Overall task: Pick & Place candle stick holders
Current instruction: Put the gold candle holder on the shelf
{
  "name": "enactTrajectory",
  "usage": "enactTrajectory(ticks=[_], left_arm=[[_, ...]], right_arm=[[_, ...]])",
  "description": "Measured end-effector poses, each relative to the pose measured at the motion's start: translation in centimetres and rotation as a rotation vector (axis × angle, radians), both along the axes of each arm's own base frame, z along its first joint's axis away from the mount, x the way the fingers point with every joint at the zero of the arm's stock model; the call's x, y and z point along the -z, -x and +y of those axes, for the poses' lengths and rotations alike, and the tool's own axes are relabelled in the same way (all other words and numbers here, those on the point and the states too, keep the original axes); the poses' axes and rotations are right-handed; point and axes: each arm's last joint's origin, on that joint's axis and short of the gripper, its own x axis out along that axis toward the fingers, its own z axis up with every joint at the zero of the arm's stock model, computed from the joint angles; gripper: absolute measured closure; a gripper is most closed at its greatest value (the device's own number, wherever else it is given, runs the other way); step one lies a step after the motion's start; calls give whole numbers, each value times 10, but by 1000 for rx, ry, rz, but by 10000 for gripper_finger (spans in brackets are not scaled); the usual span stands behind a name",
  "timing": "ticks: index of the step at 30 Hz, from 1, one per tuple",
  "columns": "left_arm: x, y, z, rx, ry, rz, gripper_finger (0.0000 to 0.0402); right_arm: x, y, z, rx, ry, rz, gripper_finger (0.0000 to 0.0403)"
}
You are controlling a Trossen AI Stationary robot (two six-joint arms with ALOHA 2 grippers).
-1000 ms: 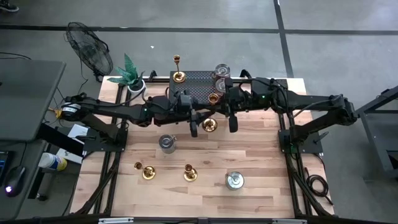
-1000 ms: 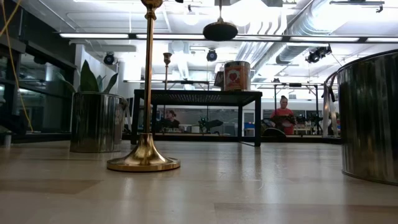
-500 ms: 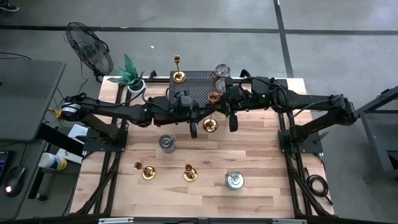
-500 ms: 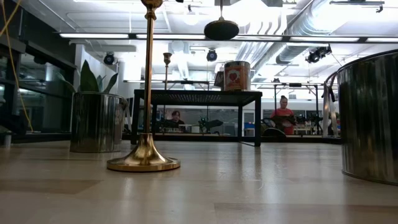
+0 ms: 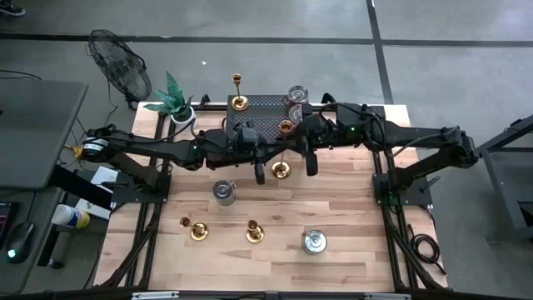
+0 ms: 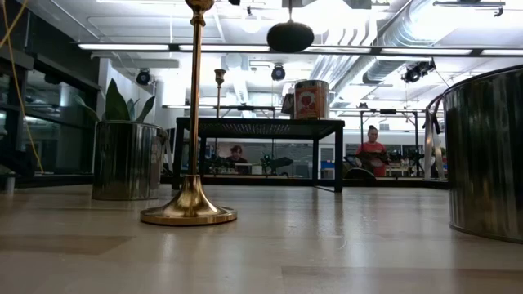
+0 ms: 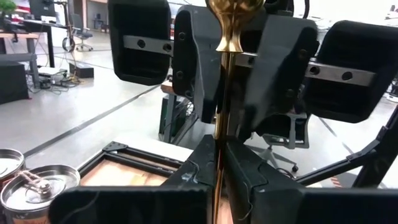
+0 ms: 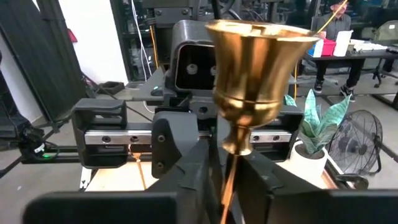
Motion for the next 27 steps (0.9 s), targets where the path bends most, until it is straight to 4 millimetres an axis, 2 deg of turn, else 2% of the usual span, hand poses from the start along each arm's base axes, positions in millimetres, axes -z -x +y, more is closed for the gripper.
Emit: enactTrajectory(ticks=[8,16,22,27], left_arm=[[3,1,2,-76,-3,39,396],[-3,10,6,-192,-27,50,396],[-5,16,11,-336,-37,73,396],[-5,17,30,-432,-30,77,396]], right_arm=[[0,3,-3,27,-49,17,282],[-10,23,-6,106,-25,14,239],[-19,47,-6,175,-16,25,230],[-24,63,-6,198,-13,35,238]])
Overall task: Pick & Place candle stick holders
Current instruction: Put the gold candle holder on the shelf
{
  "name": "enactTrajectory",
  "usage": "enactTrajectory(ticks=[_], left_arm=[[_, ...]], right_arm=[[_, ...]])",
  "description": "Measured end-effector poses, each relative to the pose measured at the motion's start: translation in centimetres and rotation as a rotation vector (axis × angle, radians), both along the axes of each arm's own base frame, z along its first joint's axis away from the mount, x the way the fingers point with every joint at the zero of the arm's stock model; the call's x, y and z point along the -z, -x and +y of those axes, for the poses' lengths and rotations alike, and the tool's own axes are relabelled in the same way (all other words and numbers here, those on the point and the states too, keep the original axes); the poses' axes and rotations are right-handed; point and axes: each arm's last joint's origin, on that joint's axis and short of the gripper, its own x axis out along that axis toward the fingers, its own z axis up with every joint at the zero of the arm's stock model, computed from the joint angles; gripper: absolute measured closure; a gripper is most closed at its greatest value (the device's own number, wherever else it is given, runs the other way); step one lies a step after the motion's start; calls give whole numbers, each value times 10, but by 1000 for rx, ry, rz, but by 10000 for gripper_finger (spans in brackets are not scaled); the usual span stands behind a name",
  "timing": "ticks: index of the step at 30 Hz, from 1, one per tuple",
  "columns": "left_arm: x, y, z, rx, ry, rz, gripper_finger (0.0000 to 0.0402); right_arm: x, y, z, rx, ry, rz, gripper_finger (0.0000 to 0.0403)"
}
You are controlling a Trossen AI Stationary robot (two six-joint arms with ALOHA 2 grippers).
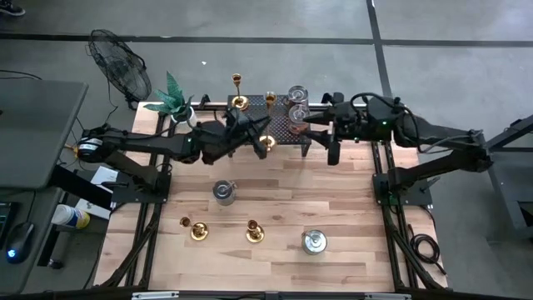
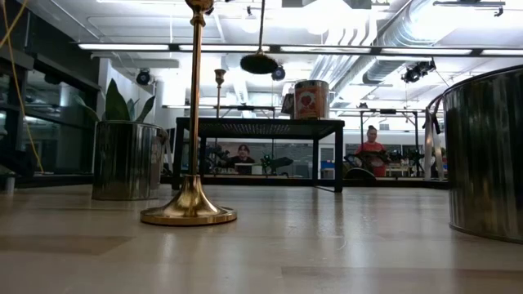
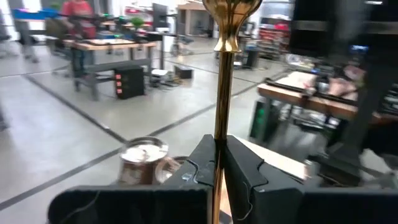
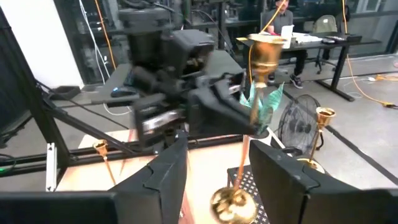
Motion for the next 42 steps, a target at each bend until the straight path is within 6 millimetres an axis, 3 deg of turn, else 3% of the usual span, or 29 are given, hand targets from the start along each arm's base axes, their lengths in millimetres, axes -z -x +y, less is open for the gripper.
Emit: enactTrajectory(ticks=[10,17,29,42], left_arm=[[17,-8,56,-155,27,30,396],[40,-26,80,-315,42,12,396],[64,-37,101,-604,39,-4,396],[76,-43,112,-664,44,-38,396]], right_arm=[[-4,9,1,0,0,-8,256],[-3,9,1,0,0,-5,257],[-3,9,-1,46,-3,3,263],[-1,10,-1,75,11,18,263]])
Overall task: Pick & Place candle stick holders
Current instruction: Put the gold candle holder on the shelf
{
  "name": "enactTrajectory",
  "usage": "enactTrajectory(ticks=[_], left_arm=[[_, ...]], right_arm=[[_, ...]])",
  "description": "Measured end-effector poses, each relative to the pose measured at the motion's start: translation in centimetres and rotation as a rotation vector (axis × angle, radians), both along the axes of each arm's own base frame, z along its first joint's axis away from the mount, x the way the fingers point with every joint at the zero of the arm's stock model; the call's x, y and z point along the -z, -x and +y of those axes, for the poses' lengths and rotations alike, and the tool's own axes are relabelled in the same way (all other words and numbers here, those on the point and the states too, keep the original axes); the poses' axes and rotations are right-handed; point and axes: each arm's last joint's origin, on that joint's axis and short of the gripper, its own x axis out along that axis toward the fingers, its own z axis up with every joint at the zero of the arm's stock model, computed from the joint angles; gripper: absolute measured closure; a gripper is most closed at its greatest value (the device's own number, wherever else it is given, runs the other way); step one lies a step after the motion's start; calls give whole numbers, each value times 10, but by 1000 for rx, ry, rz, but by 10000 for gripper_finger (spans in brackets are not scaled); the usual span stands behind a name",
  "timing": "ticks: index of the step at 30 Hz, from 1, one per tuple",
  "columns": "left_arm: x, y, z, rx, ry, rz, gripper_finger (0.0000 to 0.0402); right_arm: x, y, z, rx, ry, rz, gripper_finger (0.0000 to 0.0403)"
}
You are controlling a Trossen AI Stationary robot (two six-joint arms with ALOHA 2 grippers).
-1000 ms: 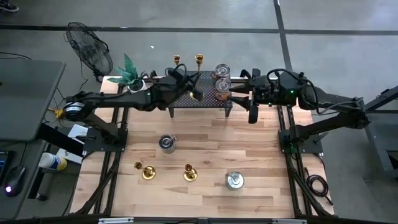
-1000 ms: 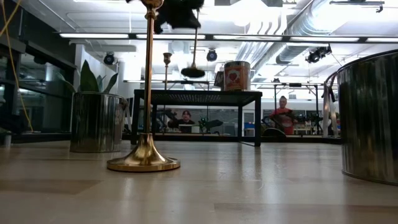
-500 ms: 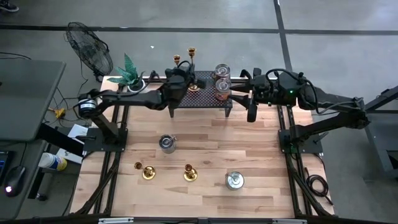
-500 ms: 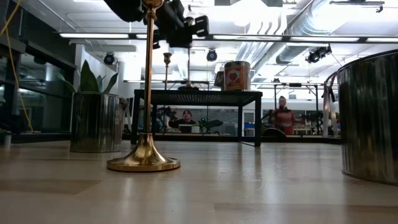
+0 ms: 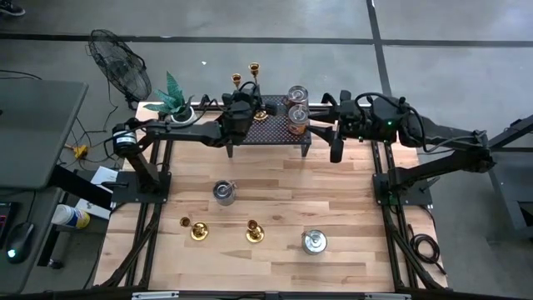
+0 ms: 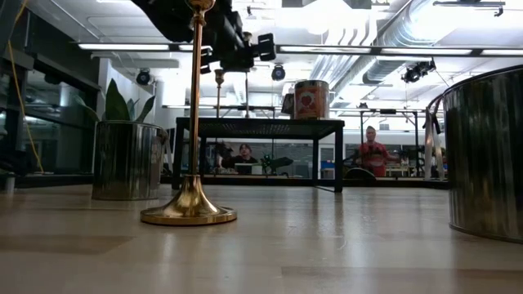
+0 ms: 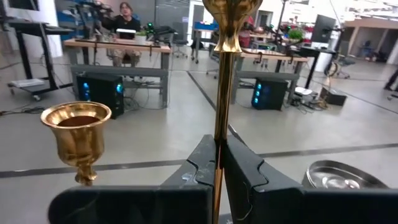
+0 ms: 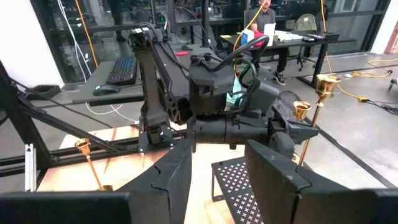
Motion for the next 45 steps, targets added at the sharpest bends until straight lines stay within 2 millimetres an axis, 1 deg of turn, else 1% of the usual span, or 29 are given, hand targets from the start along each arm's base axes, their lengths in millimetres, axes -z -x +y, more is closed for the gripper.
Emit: enactTrajectory(ticks=[5,18,23,35,40,45], left_arm=[[0,4,10,-33,-1,-3,396],[-2,9,26,-21,-10,-23,396],[-3,9,26,-3,-15,-30,396],[-2,9,26,-2,-17,18,396],[1,8,25,43,-5,49,396],[1,8,25,42,-3,46,396]], right_arm=[[1,0,0,12,1,11,263],[1,0,0,12,9,11,263],[1,0,0,12,9,11,263],[1,0,0,12,9,12,263],[1,0,0,12,9,12,263],[1,0,0,12,9,12,263]])
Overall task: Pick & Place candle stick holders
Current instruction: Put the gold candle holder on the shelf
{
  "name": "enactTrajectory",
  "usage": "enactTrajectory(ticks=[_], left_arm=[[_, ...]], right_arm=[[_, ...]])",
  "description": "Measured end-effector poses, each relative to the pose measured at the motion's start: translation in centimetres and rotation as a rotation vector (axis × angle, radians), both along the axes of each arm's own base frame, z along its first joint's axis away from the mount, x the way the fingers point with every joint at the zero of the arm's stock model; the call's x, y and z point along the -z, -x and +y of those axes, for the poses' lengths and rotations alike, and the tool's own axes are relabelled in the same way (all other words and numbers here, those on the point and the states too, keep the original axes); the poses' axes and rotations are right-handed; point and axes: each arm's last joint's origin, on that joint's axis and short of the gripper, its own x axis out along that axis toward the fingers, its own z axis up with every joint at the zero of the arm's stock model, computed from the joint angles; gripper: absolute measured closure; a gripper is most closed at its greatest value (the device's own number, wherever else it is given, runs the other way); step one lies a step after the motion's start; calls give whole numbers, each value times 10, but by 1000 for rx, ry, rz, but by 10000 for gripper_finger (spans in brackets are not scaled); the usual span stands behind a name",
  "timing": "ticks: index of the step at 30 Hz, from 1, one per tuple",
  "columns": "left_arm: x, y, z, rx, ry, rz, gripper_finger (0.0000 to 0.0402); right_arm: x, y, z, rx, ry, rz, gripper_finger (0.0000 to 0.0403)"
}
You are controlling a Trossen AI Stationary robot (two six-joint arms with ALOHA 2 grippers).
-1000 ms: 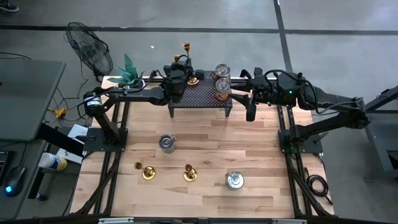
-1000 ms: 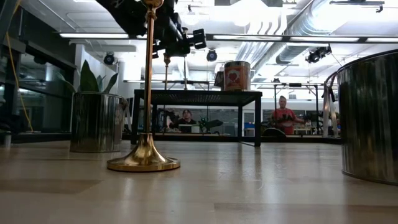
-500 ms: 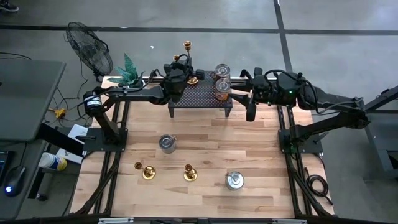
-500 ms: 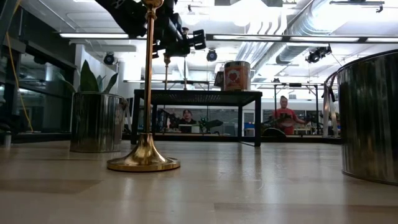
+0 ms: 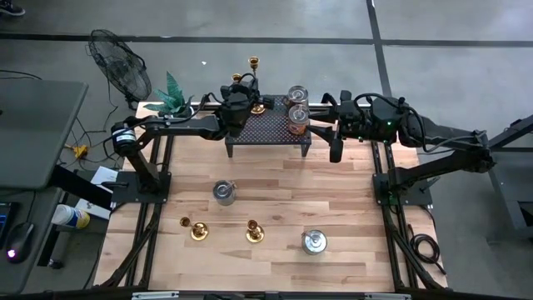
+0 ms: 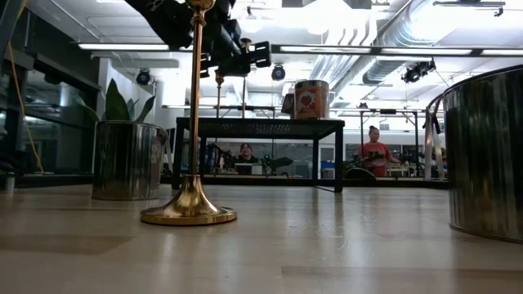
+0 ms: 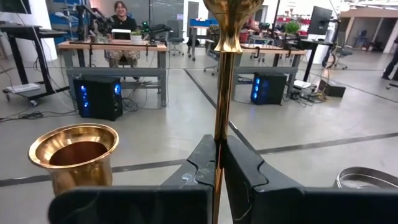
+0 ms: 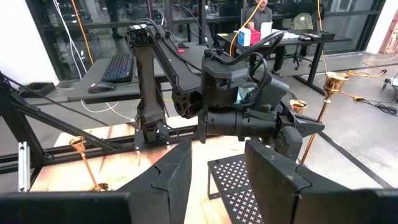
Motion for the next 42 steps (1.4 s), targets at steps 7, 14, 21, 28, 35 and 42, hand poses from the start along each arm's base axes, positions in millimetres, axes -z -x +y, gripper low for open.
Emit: enactTrajectory(ticks=[7,14,21,28,35,42], left_arm=[[0,0,0,0,1,2,375],[1,-1,0,16,5,15,370],[1,-2,-1,55,-16,83,368],[2,-2,-1,54,-28,124,336],[-2,-1,-5,48,-32,116,300],[-12,1,-17,40,-66,158,293]], right_arm=[[0,0,0,0,0,1,263],[1,0,0,0,-1,6,263],[1,0,0,0,-1,6,263],[1,0,0,0,-1,9,263],[1,0,0,-1,-2,14,263],[2,0,0,-2,-6,20,263]])
